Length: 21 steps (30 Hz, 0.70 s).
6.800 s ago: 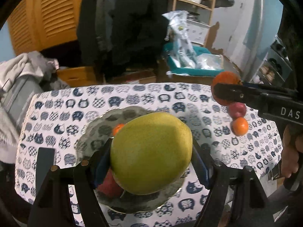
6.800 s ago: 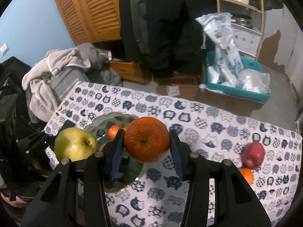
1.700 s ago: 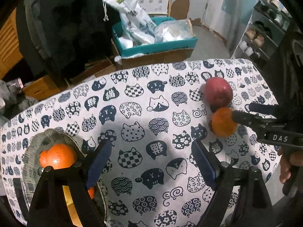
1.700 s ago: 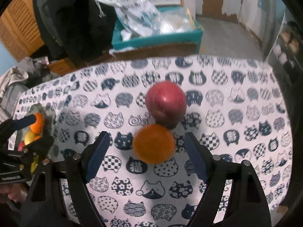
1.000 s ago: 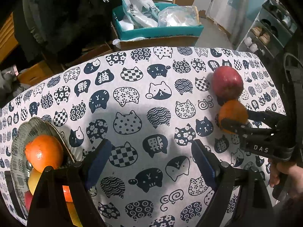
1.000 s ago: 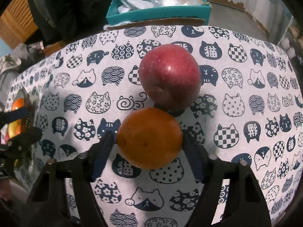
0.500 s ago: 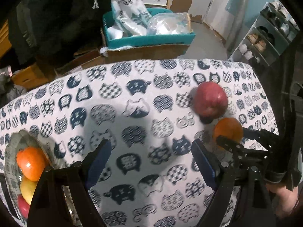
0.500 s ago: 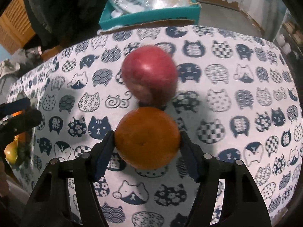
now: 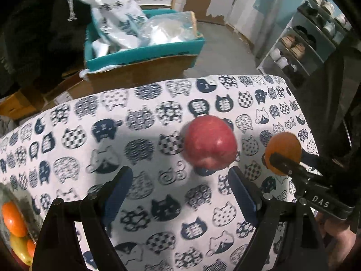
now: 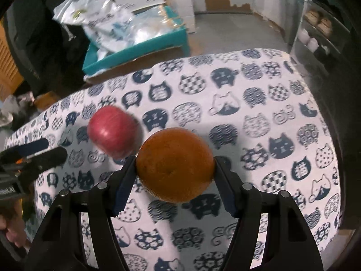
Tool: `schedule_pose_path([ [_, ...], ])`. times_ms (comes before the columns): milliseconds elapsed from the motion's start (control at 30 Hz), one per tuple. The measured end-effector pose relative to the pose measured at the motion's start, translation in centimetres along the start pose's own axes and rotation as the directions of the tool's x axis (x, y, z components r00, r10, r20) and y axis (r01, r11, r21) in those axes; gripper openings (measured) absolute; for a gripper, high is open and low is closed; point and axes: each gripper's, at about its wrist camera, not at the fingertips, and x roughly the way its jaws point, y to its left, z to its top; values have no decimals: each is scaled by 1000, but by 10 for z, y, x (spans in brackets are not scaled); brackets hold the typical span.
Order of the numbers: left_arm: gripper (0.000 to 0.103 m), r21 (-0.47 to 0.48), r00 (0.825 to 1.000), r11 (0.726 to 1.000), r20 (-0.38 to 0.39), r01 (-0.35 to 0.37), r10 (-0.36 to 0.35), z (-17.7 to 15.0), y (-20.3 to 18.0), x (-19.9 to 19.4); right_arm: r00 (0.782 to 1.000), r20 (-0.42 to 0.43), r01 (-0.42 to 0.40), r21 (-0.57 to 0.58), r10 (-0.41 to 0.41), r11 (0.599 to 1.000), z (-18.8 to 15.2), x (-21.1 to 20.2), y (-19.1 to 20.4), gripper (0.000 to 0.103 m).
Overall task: Organize fruits
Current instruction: 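Close the left tool on the red apple while the right tool lifts the tangerine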
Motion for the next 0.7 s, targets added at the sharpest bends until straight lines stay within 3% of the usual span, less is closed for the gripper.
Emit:
schedule_pose_path([
  [267,88,38,1000,999,-10,12,-11,11,-23,19,999,43,25,21,-26,999,11,-6,-13,67],
  [700,88,4,997,999,-63,37,-37,25,-34,57,999,14,44,23,-45,999,-1,-2,-22,67],
])
